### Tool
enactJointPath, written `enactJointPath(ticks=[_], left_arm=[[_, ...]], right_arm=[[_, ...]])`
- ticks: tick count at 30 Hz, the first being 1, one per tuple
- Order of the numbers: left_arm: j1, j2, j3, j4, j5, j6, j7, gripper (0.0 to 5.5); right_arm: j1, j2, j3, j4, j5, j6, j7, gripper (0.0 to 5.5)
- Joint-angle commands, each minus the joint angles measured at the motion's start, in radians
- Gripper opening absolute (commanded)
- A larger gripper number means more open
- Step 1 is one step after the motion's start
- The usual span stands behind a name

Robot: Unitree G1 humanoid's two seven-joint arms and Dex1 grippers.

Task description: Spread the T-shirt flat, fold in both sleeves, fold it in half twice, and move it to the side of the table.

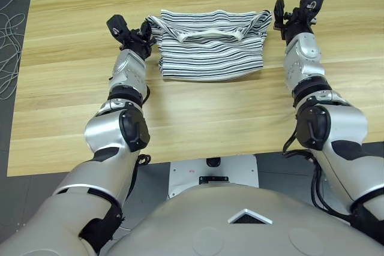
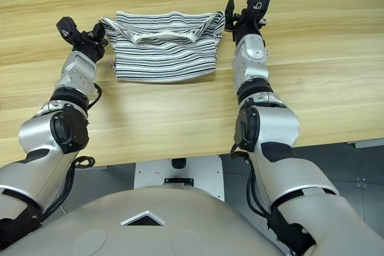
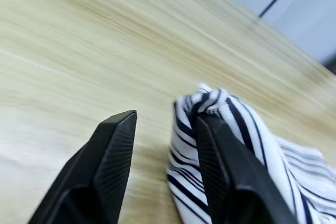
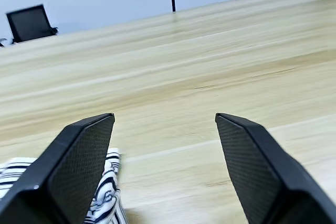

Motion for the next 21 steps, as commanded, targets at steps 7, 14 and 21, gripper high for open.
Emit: enactJointPath(ticks=[7,14,21], left_arm=[[0.087,0.015,-0.146,-0.185,0.157,-0.216,-0.041,1.99],[0.212,-0.009,-0.204,-0.461,0.2,-0.354,-0.01,1.99],[0.317,-0.068,-0.258,-0.75,0.199,-0.36,-0.005,1.99]], right_arm=[[0.154,-0.044,0.329,-0.194,-0.307,-0.216,0.094,3.57],[0.05,0.034,0.434,-0.157,-0.385,-0.079,0.115,3.57],[-0.144,0.133,0.479,0.027,-0.434,0.088,0.089,3.57]])
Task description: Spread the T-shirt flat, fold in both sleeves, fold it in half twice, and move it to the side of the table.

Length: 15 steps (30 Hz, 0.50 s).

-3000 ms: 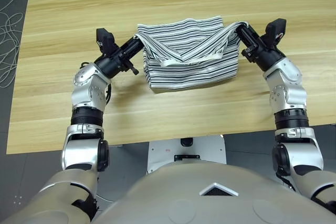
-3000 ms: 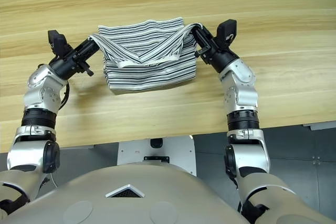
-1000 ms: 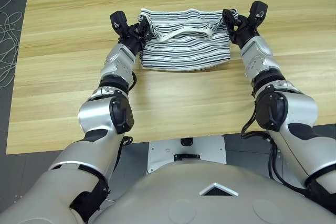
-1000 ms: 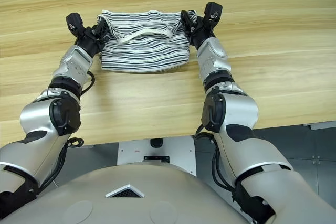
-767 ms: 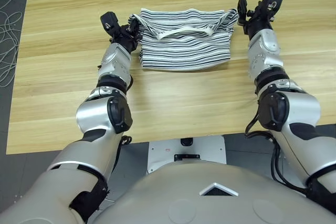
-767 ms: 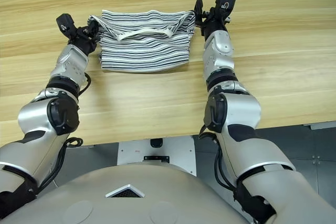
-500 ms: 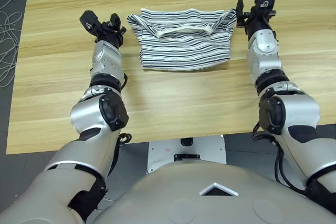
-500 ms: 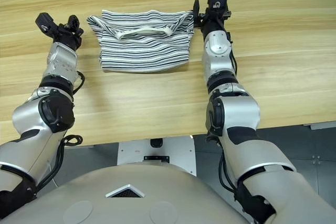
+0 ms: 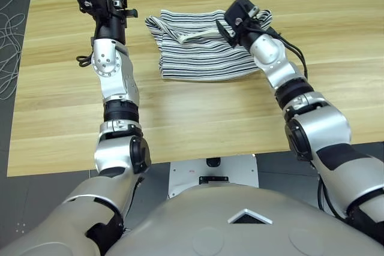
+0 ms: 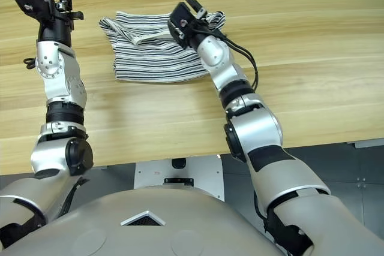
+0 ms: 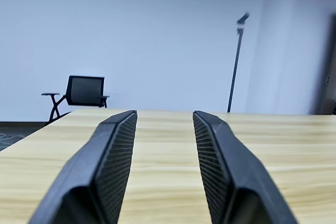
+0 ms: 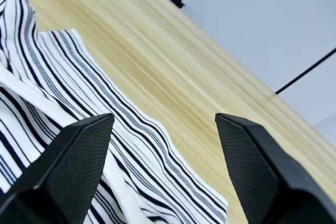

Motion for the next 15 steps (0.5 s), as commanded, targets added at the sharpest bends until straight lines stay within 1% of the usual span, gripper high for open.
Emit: enactJointPath(ticks=[1,3,6,8,12,15], left_arm=[[0.058,-0.029,-0.031,-0.127,0.002,0.015,0.011,1.99],[0.077,-0.038,-0.043,-0.179,0.002,0.034,0.014,1.99],[0.096,-0.05,-0.058,-0.24,-0.004,0.061,0.013,1.99],[0.105,-0.055,-0.064,-0.263,-0.004,0.071,0.015,1.99],[0.107,-0.055,-0.053,-0.243,0.001,0.069,0.027,1.99],[0.096,-0.054,-0.042,-0.227,-0.001,0.058,0.04,1.99]], right_arm=[[-0.111,0.044,0.019,0.076,-0.029,0.11,-0.013,3.57],[-0.138,0.059,0.051,0.101,-0.064,0.168,0.001,3.57],[-0.13,0.056,0.172,0.133,-0.184,0.25,0.086,3.57],[-0.098,0.038,0.228,0.137,-0.235,0.25,0.151,3.57],[-0.017,-0.038,0.307,0.118,-0.287,0.155,0.32,3.57],[0.052,-0.131,0.341,0.053,-0.277,0.017,0.513,3.57]])
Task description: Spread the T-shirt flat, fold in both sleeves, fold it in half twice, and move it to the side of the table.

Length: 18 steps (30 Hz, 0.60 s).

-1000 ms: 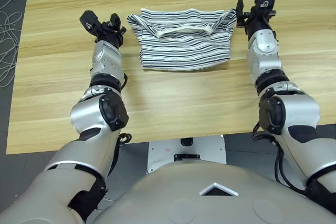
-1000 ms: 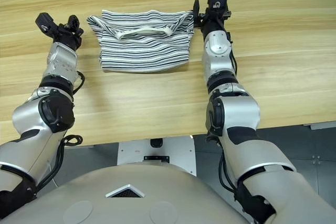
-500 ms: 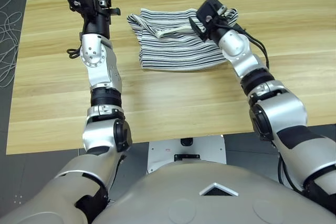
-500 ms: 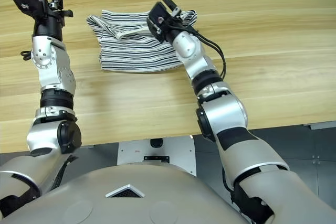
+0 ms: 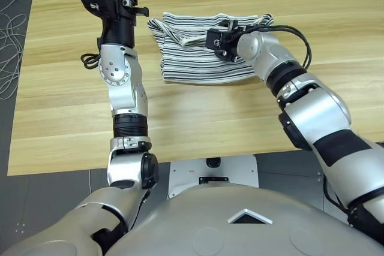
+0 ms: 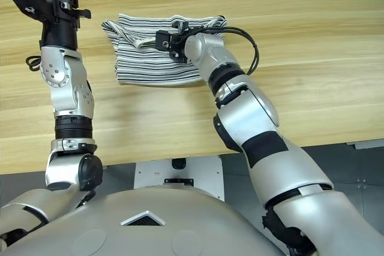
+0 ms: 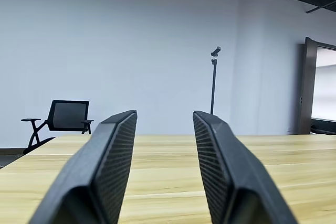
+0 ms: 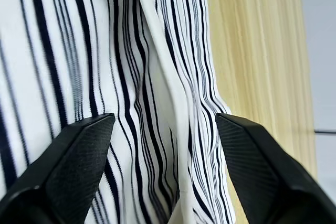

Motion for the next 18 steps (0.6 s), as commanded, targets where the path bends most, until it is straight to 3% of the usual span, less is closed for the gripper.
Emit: enactJointPath(ticks=[1,5,10,14,18], left_arm=[[-0.006,0.002,0.011,0.027,-0.003,-0.001,0.02,1.99],[-0.017,0.008,0.019,0.049,-0.003,-0.016,0.021,1.99],[-0.025,0.015,0.026,0.074,0.0,-0.028,0.022,1.99],[-0.029,0.016,0.027,0.091,0.005,-0.042,0.028,1.99],[-0.026,0.017,0.028,0.101,0.009,-0.052,0.036,1.99]], right_arm=[[0.157,-0.123,0.063,-0.037,-0.016,-0.129,0.278,3.57],[0.275,-0.266,0.068,-0.298,0.083,-0.224,0.535,3.57],[0.471,-0.402,0.061,-0.754,0.24,-0.147,0.73,3.57],[0.629,-0.51,0.029,-1.082,0.311,-0.029,0.771,3.57],[0.716,-0.559,-0.006,-1.252,0.336,0.043,0.743,3.57]])
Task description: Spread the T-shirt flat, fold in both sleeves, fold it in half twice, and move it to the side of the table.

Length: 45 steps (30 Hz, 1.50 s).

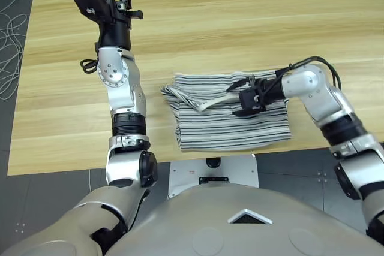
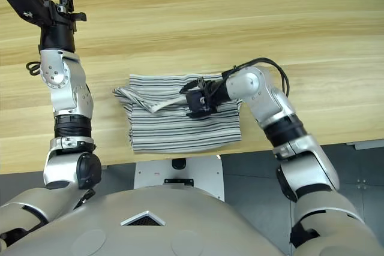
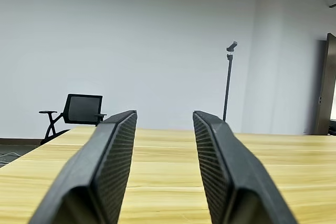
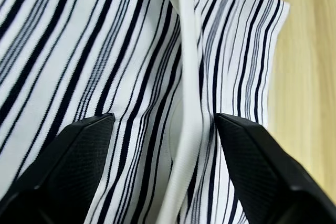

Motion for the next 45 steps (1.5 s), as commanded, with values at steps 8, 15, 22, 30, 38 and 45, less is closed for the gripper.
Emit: enactJointPath(ticks=[8,15,22,30,38,45], left_arm=[[-0.008,0.008,-0.001,0.03,0.014,-0.02,0.024,1.99],[-0.008,0.005,-0.007,0.037,0.017,-0.027,0.032,1.99],[-0.014,0.007,-0.01,0.051,0.024,-0.037,0.035,1.99],[-0.003,0.01,-0.029,0.023,0.02,-0.036,0.003,1.99],[0.21,0.178,-0.333,-0.175,-0.068,0.004,-0.64,1.99],[0.404,0.42,-0.384,-0.295,-0.152,0.081,-0.988,1.99]], right_arm=[[0.073,-0.034,-0.076,-0.187,-0.011,0.108,-0.136,3.57],[0.031,-0.016,-0.1,-0.169,-0.021,0.129,-0.208,3.57],[-0.061,0.043,-0.086,-0.021,-0.163,0.112,-0.415,3.57],[-0.235,0.18,-0.106,0.354,-0.338,0.068,-0.945,3.57],[-0.22,0.183,-0.132,0.475,-0.211,-0.147,-0.957,3.57],[0.091,0.013,-0.16,-0.097,0.179,-0.129,-0.504,3.57]])
